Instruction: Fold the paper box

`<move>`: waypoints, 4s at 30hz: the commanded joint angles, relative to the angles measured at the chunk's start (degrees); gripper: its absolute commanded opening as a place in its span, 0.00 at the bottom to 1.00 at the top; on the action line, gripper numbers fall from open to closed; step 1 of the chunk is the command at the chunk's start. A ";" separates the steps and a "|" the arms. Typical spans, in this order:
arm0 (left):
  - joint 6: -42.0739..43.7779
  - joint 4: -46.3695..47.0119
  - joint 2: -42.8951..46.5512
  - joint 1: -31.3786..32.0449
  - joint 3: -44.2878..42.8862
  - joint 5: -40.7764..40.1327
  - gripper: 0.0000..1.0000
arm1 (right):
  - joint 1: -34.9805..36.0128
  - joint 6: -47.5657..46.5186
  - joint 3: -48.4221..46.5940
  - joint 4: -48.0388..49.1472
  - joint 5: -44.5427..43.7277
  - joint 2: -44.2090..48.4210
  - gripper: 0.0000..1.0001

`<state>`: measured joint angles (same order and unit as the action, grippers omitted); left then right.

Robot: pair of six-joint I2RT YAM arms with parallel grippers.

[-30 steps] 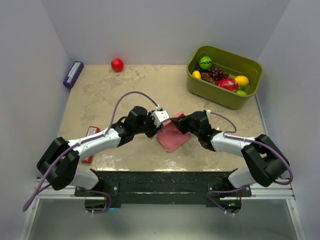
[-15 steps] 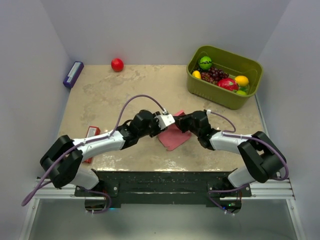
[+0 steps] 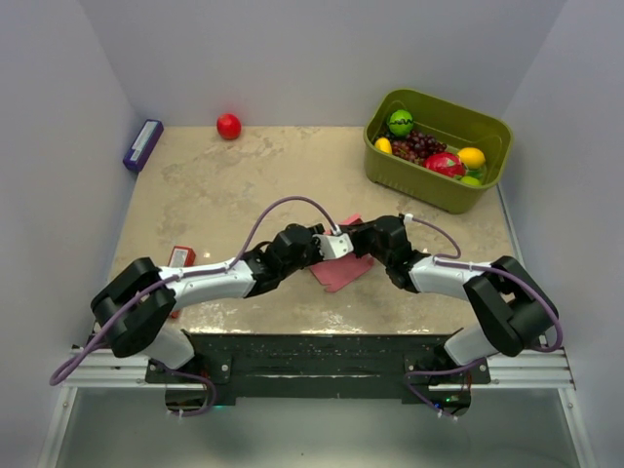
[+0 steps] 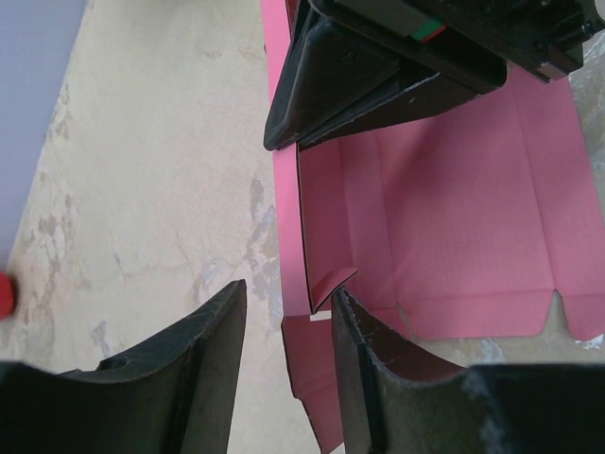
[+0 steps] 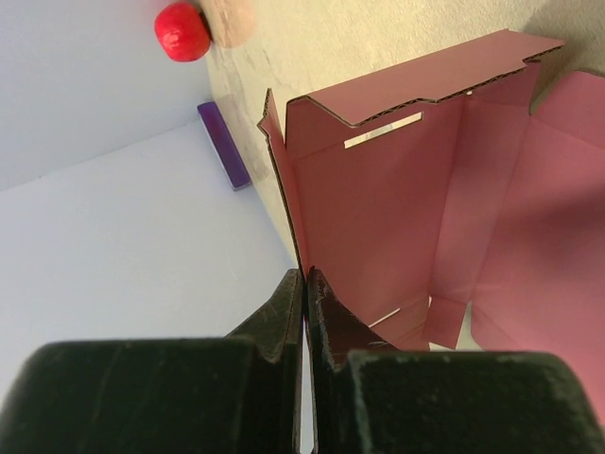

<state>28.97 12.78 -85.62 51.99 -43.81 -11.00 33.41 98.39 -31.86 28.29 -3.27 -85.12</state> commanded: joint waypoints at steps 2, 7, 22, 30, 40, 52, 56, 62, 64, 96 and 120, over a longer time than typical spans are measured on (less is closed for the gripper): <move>3.72 10.16 -1.56 1.10 -1.10 -2.70 0.42 | 1.48 0.93 -0.14 0.53 5.38 0.04 0.00; 5.48 11.39 -2.88 1.80 -1.36 -3.93 0.36 | 1.40 0.93 -0.05 0.45 5.46 -0.04 0.00; 5.67 12.10 -2.80 3.30 -1.45 -6.66 0.53 | 1.48 2.24 0.74 0.80 4.68 0.22 0.00; -7.95 3.93 7.21 3.30 -1.28 -2.80 0.82 | 1.40 3.13 0.74 -1.40 1.43 2.06 0.00; -45.96 -1.61 24.69 2.95 12.67 -9.36 0.87 | 1.40 3.56 0.65 -4.74 -1.57 3.12 0.00; -70.46 6.73 35.62 1.19 32.73 -12.29 0.69 | 1.48 3.12 -0.75 -6.85 -2.36 3.38 0.00; -68.26 13.83 31.32 -1.27 32.83 -11.06 0.59 | 1.40 3.30 -0.49 -7.02 -2.44 3.91 0.00; -62.29 20.79 29.28 -7.42 32.21 -6.40 0.50 | 1.40 2.77 -0.22 -8.08 -2.88 4.70 0.00; -60.89 20.45 30.51 -10.13 31.34 -5.53 0.47 | 1.40 2.69 -0.14 -8.08 -2.80 4.53 0.00; -46.82 20.53 5.47 -15.25 18.24 20.05 0.40 | 1.57 3.39 -1.28 -8.78 -4.03 1.28 0.00; -41.46 30.20 -2.18 -9.89 16.57 17.34 0.40 | 2.19 2.60 0.39 -7.73 -5.17 -1.10 0.00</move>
<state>-16.27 36.25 -86.54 41.71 -24.99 8.12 35.24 101.58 -32.36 23.59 -6.35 -84.33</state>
